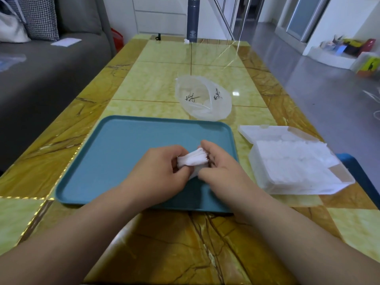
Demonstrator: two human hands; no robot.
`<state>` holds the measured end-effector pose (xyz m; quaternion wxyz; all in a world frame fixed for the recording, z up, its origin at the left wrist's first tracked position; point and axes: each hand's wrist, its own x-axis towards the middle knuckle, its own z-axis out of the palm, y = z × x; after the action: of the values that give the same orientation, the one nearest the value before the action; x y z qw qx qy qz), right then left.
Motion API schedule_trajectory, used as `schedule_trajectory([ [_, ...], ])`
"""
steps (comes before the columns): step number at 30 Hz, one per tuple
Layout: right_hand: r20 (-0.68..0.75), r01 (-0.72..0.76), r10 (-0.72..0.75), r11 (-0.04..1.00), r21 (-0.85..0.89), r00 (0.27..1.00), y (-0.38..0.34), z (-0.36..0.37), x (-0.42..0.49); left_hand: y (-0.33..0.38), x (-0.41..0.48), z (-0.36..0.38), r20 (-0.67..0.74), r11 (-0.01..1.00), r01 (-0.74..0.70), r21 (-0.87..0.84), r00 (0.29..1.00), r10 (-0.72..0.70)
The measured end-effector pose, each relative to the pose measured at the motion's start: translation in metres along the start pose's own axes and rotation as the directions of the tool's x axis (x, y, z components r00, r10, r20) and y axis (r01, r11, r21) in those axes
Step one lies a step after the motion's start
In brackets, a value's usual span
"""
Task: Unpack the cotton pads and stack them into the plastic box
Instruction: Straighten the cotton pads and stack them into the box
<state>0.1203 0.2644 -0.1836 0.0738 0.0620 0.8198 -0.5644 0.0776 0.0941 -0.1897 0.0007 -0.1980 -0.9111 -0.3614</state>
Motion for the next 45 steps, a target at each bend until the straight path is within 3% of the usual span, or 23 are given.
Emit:
schedule_trajectory([
  [5, -0.136, 0.132, -0.156, 0.977, -0.168, 0.978, 0.000, -0.006, -0.001, -0.009, 0.000, -0.016, 0.094, 0.999, -0.039, 0.012, 0.995, 0.037],
  [9, -0.240, 0.101, -0.114, 0.993, -0.065, 0.964, 0.001, -0.008, 0.001, -0.025, 0.014, -0.025, -0.134, 0.983, 0.130, 0.131, 0.985, -0.113],
  [13, -0.328, 0.066, -0.060, 0.998, 0.009, 0.943, 0.004, -0.006, 0.007, -0.033, 0.018, -0.022, -0.016, 0.962, 0.232, 0.147, 0.973, -0.232],
  [17, -0.354, 0.039, -0.027, 0.999, 0.027, 0.935, 0.006, -0.003, 0.013, -0.028, 0.017, -0.019, -0.025, 0.966, 0.251, 0.063, 0.968, -0.250],
  [21, -0.354, 0.036, -0.016, 0.998, 0.050, 0.935, 0.007, 0.000, 0.015, -0.017, 0.013, -0.013, -0.002, 0.955, 0.209, 0.211, 0.977, -0.214],
  [26, -0.348, 0.031, -0.001, 0.996, 0.078, 0.938, 0.006, -0.002, 0.015, -0.008, 0.015, -0.012, -0.022, 0.976, 0.202, 0.079, 0.979, -0.200],
  [34, -0.353, 0.022, 0.024, 0.992, 0.126, 0.935, 0.005, -0.006, 0.014, -0.002, 0.012, -0.020, 0.000, 0.934, 0.309, -0.176, 0.949, -0.314],
  [40, -0.362, 0.039, 0.016, 0.989, 0.143, 0.932, 0.005, -0.011, 0.014, 0.002, 0.005, -0.031, -0.077, 0.931, 0.197, -0.307, 0.970, -0.231],
  [45, -0.345, 0.085, -0.025, 0.983, 0.160, 0.938, 0.001, -0.017, 0.013, 0.014, -0.002, -0.037, 0.033, 0.872, 0.187, -0.452, 0.981, -0.193],
])
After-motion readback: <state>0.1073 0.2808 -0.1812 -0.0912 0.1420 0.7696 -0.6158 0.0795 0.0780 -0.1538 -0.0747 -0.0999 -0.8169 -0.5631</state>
